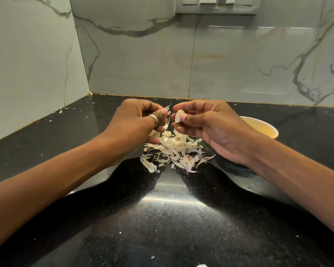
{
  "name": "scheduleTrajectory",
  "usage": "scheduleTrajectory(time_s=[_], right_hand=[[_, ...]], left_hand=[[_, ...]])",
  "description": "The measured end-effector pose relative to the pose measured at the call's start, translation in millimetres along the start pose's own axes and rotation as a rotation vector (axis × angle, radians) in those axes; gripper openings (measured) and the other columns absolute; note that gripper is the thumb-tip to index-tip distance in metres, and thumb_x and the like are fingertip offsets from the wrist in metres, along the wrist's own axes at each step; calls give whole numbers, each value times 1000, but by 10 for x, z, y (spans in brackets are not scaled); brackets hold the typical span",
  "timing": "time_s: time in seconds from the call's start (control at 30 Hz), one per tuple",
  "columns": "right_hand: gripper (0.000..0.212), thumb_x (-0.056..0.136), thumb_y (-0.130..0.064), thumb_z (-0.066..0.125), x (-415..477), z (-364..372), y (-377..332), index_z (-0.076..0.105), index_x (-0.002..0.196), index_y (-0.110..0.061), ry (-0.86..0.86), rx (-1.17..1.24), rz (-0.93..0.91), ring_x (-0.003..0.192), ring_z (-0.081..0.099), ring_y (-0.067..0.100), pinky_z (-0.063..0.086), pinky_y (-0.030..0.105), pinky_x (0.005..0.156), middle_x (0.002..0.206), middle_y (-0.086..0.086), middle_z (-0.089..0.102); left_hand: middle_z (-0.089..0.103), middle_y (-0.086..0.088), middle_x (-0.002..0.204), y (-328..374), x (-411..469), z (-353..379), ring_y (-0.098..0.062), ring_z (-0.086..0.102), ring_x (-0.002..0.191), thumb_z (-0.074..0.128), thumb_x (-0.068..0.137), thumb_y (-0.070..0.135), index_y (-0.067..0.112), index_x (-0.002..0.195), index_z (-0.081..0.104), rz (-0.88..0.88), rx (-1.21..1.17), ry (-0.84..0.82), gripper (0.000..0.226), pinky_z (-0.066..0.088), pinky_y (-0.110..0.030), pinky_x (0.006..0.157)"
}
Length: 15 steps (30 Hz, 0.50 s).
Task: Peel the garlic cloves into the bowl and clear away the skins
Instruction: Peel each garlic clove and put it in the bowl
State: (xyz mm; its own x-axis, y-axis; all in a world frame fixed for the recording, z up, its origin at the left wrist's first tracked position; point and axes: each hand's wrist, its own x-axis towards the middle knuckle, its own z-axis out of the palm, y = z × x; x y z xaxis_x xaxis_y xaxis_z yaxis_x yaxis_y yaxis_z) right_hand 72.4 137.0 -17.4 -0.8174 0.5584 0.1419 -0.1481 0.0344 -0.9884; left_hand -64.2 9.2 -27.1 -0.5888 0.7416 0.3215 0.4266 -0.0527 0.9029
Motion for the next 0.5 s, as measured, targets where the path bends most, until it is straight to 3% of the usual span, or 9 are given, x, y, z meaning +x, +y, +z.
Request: scheduleTrajectory(time_s=[0.07,0.2,0.37,0.5], right_hand=[[23,95,9,60,-10,11,-4,68,117,7,5,-9,-2,86,72,23,63,26,75,119,32,68],[22,94,9,61,-25,23,-20,67,115,8,20,11,-1,93,70,28,63,26,76,119,33,68],[22,93,4,66,-13,15,-9,68,115,5,32,-14,-10,90,73,24,62,24,72,114,28,71],[21,93,3,67,-2,7,0,69,113,5,27,-24,-21,87,72,19,62,24,77,111,27,73]], left_hand=[[73,-7,86,-7,-3,0,-13,72,73,70,94,13,14,97,72,11,41,15,4,56,-25,54],[73,1,87,-32,-2,-9,-16,74,76,71,91,8,21,103,73,135,225,53,18,58,-25,55],[71,20,75,-38,-48,36,-3,67,65,75,89,24,24,96,79,388,439,105,8,55,-18,62],[72,16,78,-50,-52,31,-3,68,66,72,87,35,22,95,79,534,553,142,17,53,-22,64]])
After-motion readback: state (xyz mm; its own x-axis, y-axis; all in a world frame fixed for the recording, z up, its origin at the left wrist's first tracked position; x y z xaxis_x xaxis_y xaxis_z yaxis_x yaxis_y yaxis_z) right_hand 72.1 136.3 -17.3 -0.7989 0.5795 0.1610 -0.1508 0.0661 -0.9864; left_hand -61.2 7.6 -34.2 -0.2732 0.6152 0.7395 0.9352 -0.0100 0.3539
